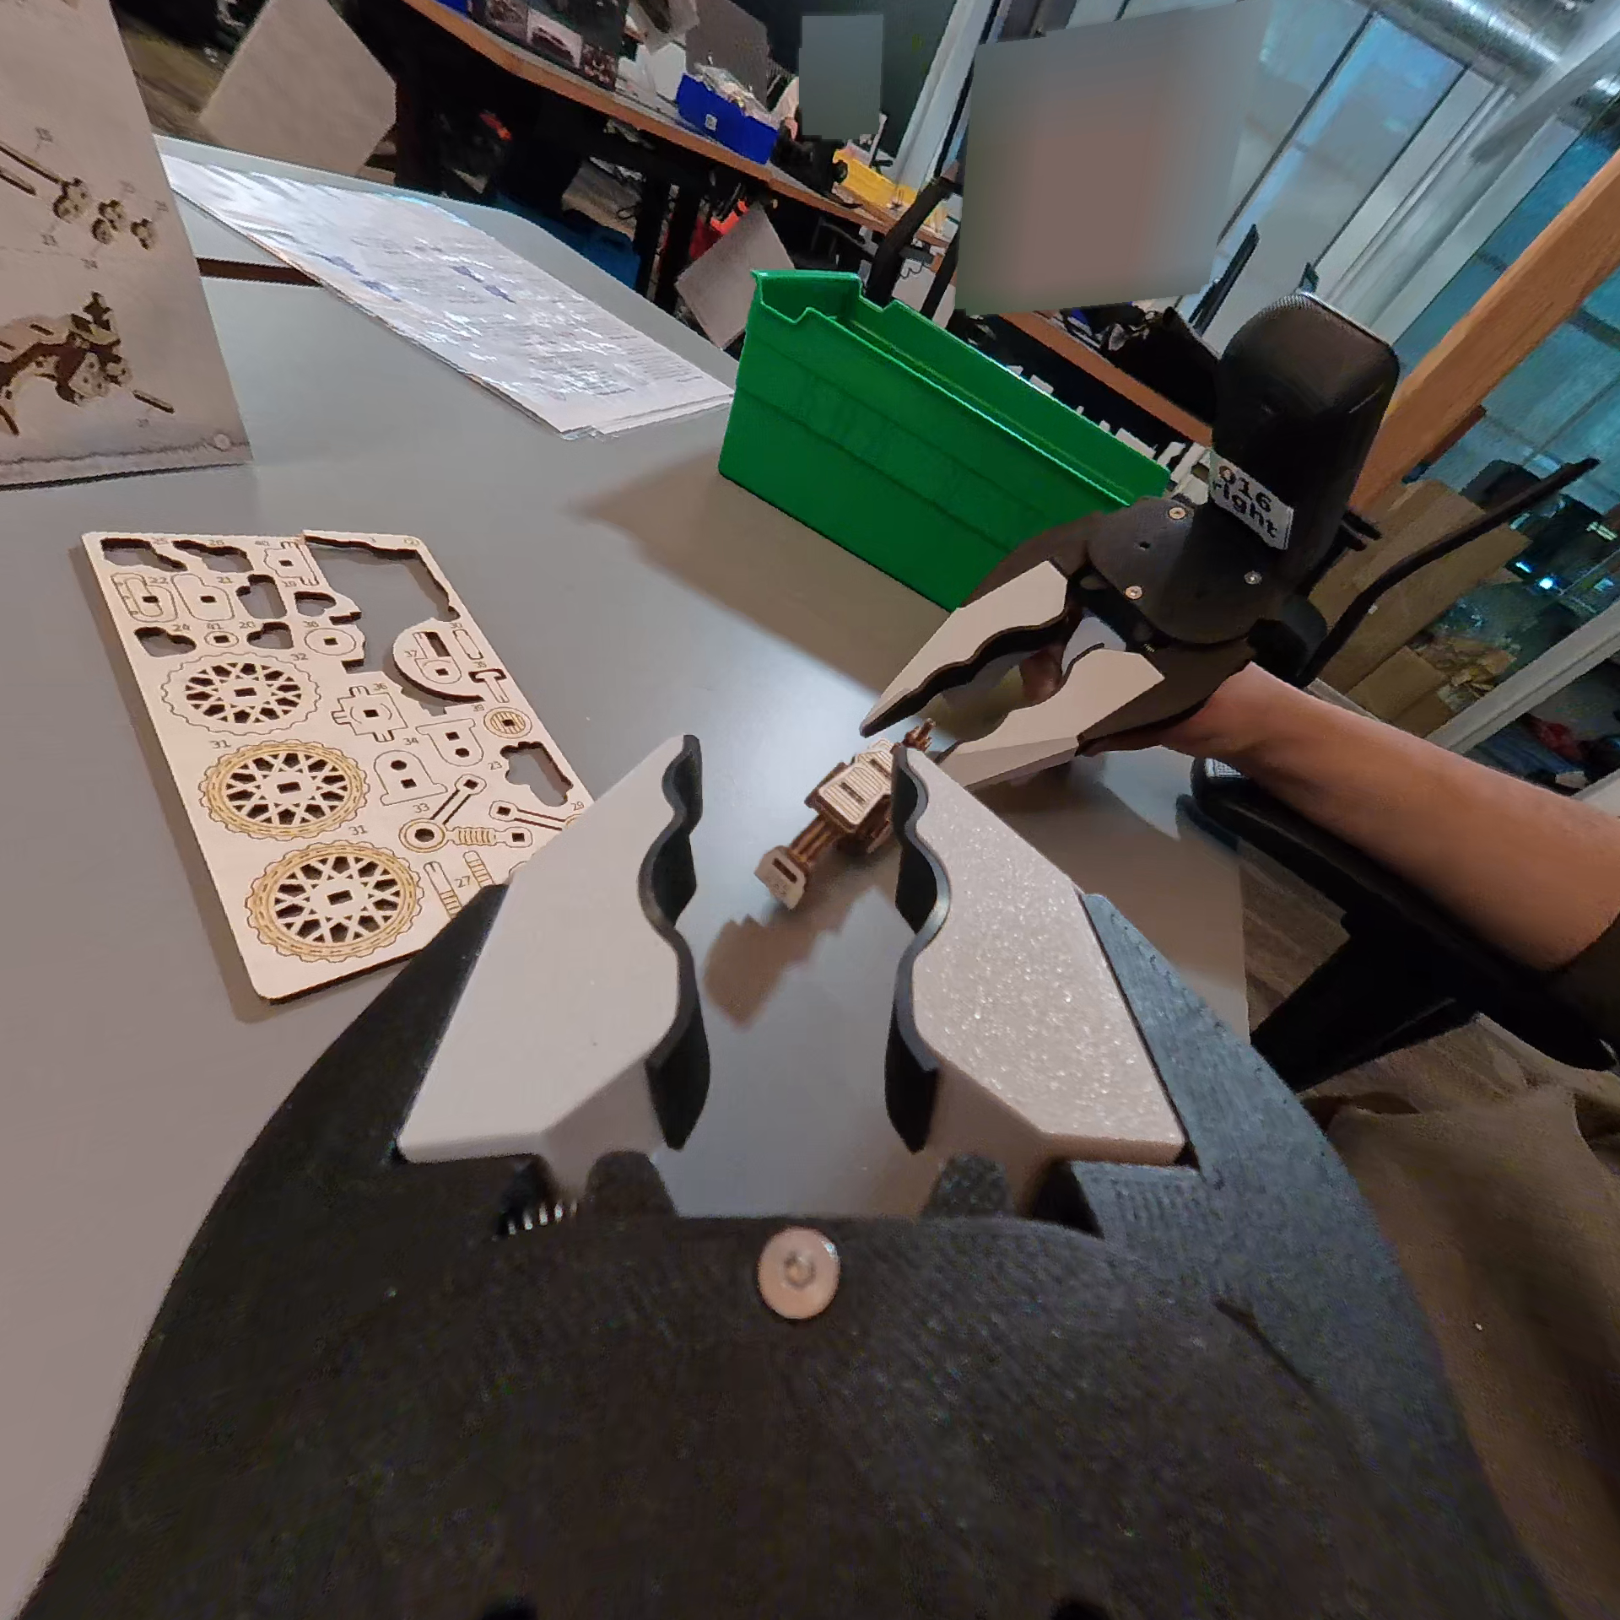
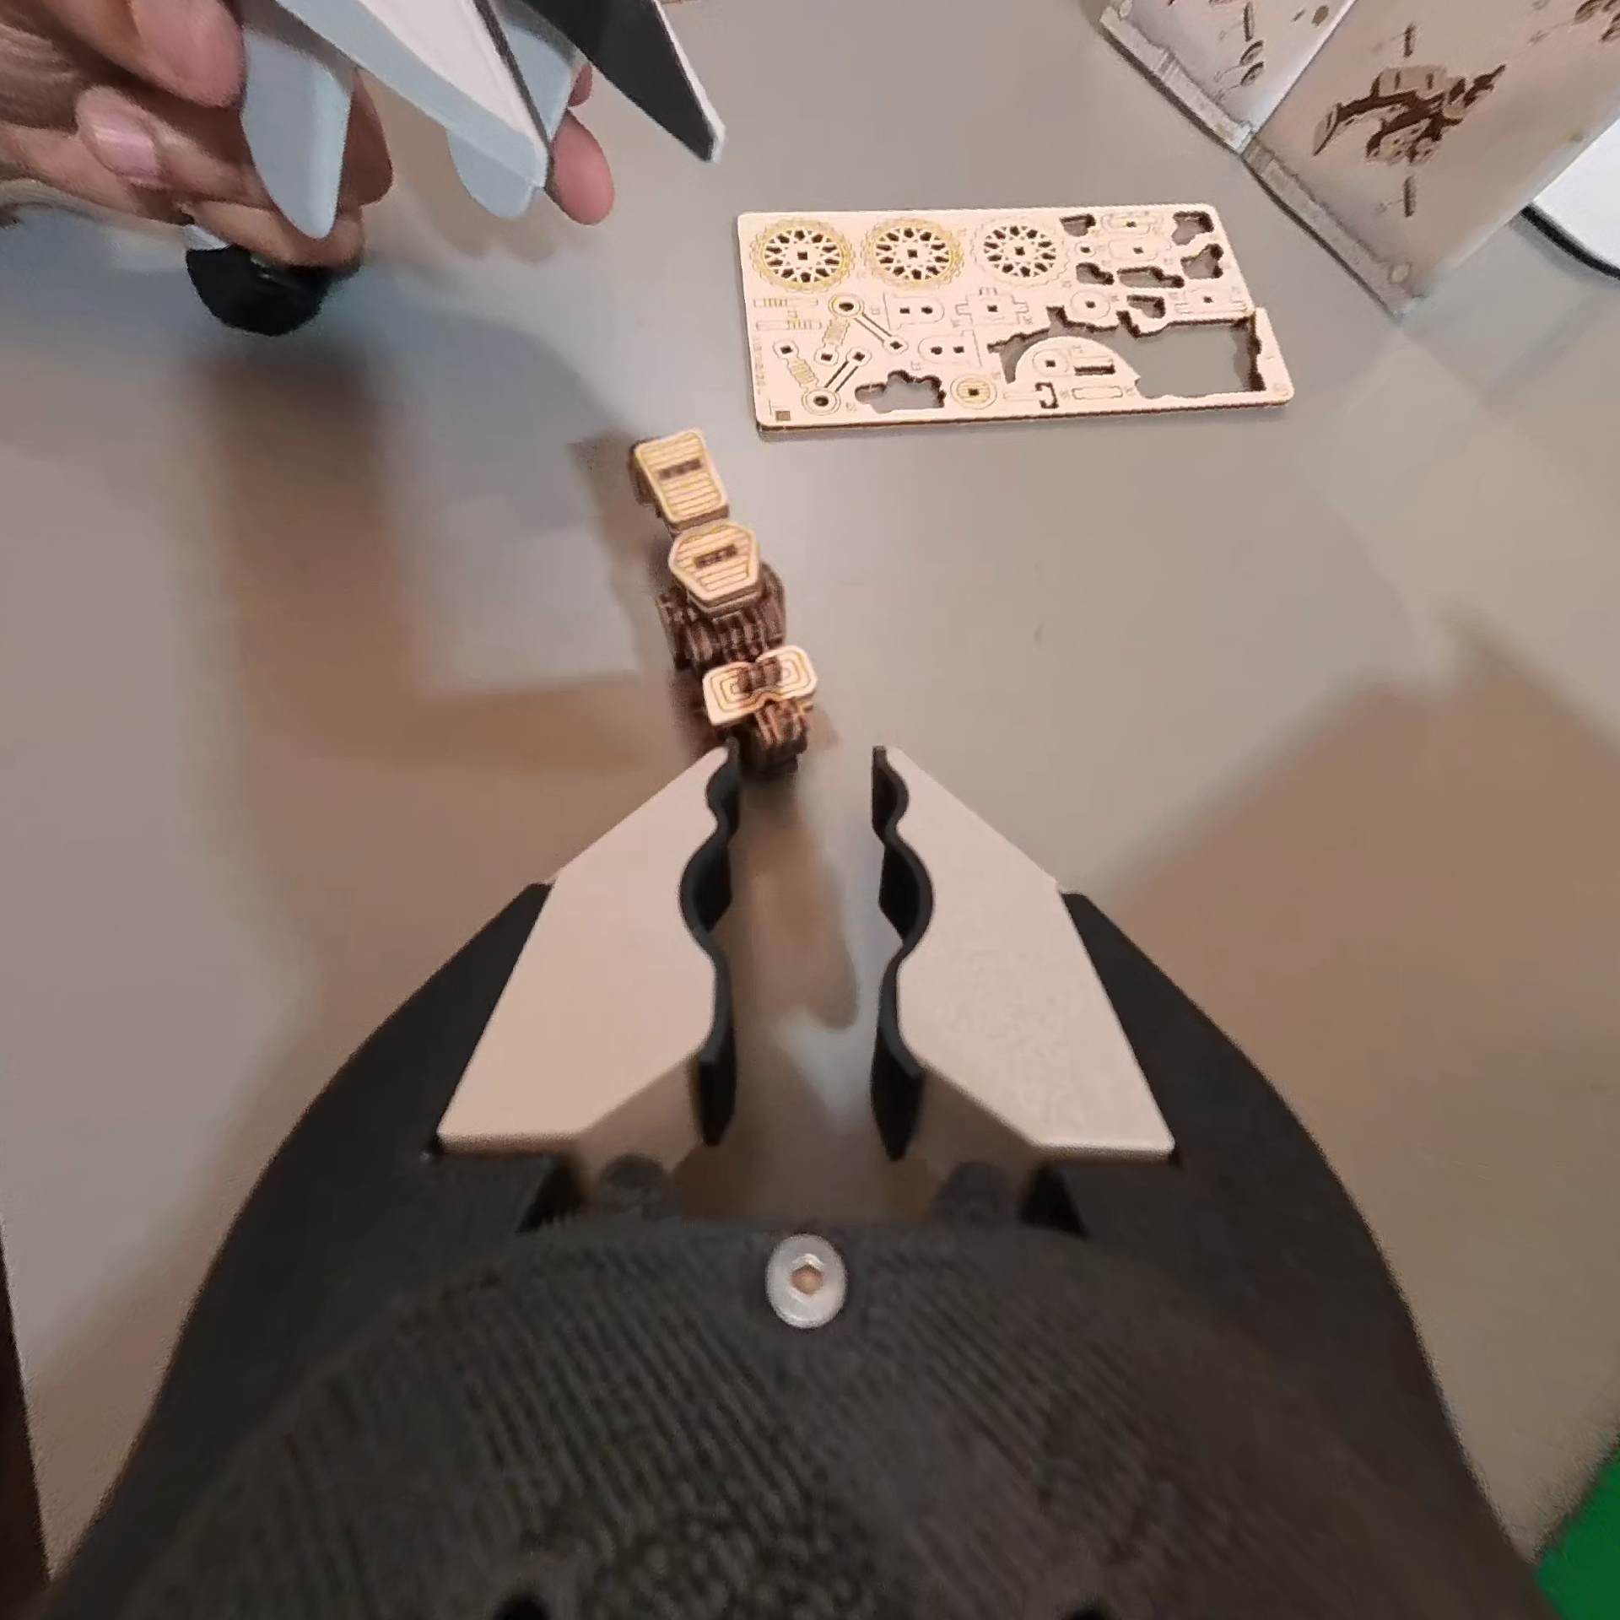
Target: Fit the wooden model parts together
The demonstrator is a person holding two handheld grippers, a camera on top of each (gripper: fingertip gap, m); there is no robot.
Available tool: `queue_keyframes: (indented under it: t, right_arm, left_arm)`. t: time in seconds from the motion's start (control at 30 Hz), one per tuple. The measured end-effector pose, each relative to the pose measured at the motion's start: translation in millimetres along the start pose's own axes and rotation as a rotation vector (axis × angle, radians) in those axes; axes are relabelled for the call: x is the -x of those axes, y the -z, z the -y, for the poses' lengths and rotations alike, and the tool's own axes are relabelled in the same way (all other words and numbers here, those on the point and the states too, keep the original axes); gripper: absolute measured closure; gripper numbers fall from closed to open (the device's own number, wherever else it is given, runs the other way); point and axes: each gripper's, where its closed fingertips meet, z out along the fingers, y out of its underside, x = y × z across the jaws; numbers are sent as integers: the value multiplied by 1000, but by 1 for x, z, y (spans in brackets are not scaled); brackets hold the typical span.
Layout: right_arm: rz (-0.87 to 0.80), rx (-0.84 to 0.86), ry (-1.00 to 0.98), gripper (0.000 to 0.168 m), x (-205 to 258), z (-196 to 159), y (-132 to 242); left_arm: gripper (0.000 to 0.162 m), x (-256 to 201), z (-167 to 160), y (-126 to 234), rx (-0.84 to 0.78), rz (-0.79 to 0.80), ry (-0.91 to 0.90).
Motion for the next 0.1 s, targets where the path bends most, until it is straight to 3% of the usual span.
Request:
queue_keyframes:
  t: [0.1]
  right_arm:
    - [1,-4,-7,138,0,1,-2]
  left_arm:
    - [121,2,2,2,-18,18,-5]
